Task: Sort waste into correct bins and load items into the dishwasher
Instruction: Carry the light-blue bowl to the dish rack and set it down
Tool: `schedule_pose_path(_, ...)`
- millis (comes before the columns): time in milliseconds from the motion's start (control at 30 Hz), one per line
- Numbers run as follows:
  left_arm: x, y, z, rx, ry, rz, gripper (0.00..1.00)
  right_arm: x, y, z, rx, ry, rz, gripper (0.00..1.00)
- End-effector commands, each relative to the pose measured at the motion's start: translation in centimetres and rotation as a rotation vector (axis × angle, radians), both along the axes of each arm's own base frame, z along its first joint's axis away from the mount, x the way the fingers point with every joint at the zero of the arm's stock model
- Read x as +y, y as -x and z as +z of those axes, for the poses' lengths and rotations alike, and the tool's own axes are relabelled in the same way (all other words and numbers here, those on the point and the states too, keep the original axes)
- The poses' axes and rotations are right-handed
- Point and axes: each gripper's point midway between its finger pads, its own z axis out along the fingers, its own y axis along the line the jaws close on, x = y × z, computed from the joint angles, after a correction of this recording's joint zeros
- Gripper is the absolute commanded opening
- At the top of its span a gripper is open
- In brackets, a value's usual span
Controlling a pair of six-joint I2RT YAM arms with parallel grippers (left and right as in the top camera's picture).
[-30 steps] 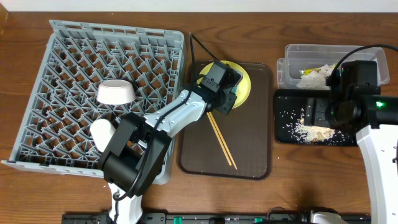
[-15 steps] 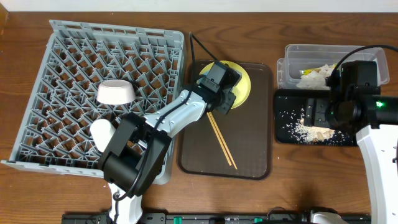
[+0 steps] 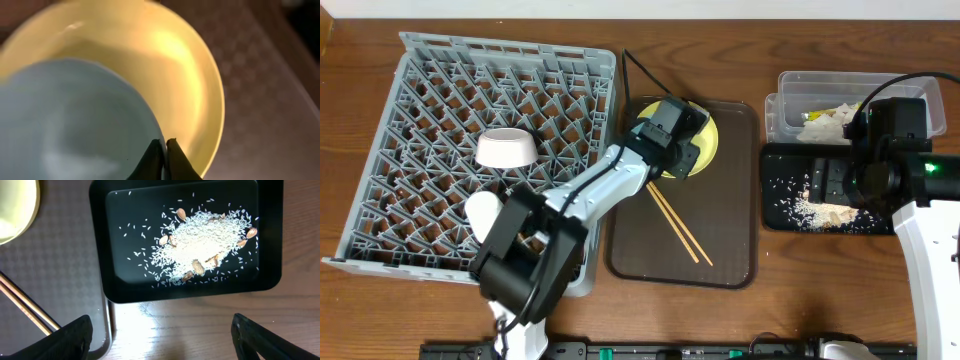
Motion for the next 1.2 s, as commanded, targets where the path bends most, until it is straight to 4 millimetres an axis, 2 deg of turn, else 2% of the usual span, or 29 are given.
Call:
schedule_pose_path(0,-0.1,-0.3,6.2,-0.105,0.069,0.0,0.06,-0.3,0.0,0.5,-0.017,-0.003,-0.02,0.87)
schedule_pose_path(133,1.1,-0.3,10.5,-0.154,0.127,0.047,0.06,-0.3,0.0,0.5,-0.017,-0.003,-0.02,0.87)
schedule_pose_path(233,3.0,-0.7,13.5,-0.176,0.188,0.104,0.06,-0.3,0.0,0.5,-0.017,-0.003,-0.02,0.86)
schedule_pose_path(367,5.2,-1.2,16.4,-0.177,0.297,0.112,0.06,-0.3,0.0,0.5,-0.017,-0.003,-0.02,0.86)
schedule_pose_path(400,6.5,-1.7,17.1,-0.158,0.354,0.134,0.06,-0.3,0.0,0.5,-0.016,-0.002,-0.018,0.86)
schedule_pose_path(533,9.7,-2.7,17.9,-0.07,0.499,0.191,0.06,-0.3,0.0,0.5,-0.016,-0.002,-0.018,0.86)
schedule_pose_path(700,13.5,-3.0,19.4,0.019,0.692,0.172,0.06,-0.3,0.0,0.5,-0.016,-0.002,-0.018,0.86)
schedule_pose_path(800,16.0,-3.5,19.5,0.075,0.771,0.236,0.06,-0.3,0.0,0.5,-0.017,-0.002,-0.018,0.86)
schedule_pose_path(967,17.9,-4.0,19.7,0.163,0.912,0.232,0.06,-0.3,0.0,0.5,-0.016,-0.002,-0.018,0.86)
schedule_pose_path(1167,19.8,-5.1,17.7,0.302,1.029,0.283,0.06,-0.3,0.0,0.5,-0.015,-0.002,-0.018,0.86)
